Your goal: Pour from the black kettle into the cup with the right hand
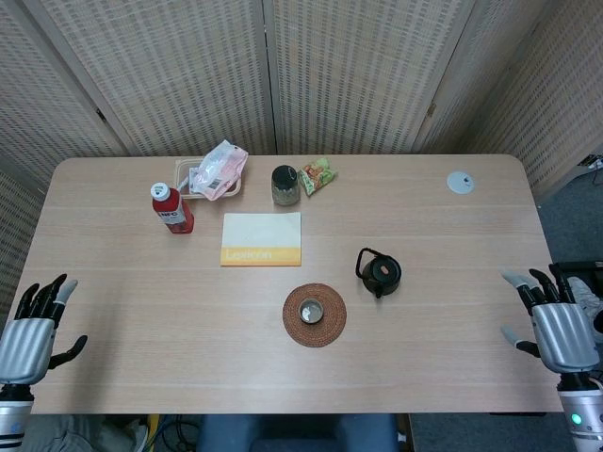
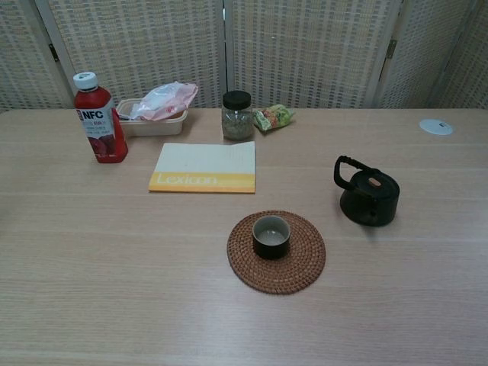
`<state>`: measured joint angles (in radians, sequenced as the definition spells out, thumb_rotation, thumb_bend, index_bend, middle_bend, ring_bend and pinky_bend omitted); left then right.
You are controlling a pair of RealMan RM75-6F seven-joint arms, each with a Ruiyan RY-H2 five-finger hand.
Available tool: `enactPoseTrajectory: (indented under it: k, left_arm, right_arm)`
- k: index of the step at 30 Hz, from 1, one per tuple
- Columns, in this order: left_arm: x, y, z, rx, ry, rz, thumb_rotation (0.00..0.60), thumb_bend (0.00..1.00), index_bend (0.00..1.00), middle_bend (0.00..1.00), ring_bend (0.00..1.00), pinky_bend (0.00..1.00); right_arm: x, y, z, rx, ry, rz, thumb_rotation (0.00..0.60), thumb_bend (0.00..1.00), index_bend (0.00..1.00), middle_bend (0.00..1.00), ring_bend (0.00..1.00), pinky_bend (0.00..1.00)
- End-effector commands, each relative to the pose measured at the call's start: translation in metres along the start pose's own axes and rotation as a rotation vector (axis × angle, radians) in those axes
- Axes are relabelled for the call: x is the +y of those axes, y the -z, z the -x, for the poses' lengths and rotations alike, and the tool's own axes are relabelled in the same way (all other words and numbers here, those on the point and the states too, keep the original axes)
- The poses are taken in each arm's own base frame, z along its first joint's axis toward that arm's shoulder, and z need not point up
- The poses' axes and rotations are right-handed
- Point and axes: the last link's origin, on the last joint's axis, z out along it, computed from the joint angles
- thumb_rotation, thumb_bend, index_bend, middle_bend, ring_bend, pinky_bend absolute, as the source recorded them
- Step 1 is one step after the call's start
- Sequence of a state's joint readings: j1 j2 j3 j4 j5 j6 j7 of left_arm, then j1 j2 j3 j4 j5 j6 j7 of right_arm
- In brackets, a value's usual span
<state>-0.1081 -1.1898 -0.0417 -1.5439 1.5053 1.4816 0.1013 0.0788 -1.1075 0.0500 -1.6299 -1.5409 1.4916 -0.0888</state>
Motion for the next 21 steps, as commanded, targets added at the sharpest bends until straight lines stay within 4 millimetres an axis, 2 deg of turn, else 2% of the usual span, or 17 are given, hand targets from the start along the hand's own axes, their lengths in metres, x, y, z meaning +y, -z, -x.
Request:
enactPoseTrajectory:
  k: [1, 15, 21]
  left_arm:
    - [0.000, 0.000, 0.000, -0.003, 0.002, -0.002, 0.600, 0.25, 0.08, 0.03, 0.10, 0.01]
    - [0.000, 0.004, -0.002, 0.004, 0.009, -0.001, 0.600, 0.25, 0.08, 0.03, 0.10, 0.01]
    - [-0.001, 0.006, -0.001, 0.001, 0.012, -0.005, 0.600, 0.25, 0.08, 0.03, 0.10, 0.01]
  right_arm:
    - [-0.001, 0.000, 0.001, 0.011, -0.006, -0.013, 0.600, 0.13, 0.20, 0.27, 0.13, 0.05]
    - [-0.007, -0.003, 0.002, -0.005, -0.011, -0.042, 0.600, 0.13, 0.20, 0.27, 0.14, 0.05]
    - [-0.018, -0.015, 0.003, -0.022, -0.007, -0.091, 0.600, 0.13, 0.22, 0.29, 0.15, 0.05]
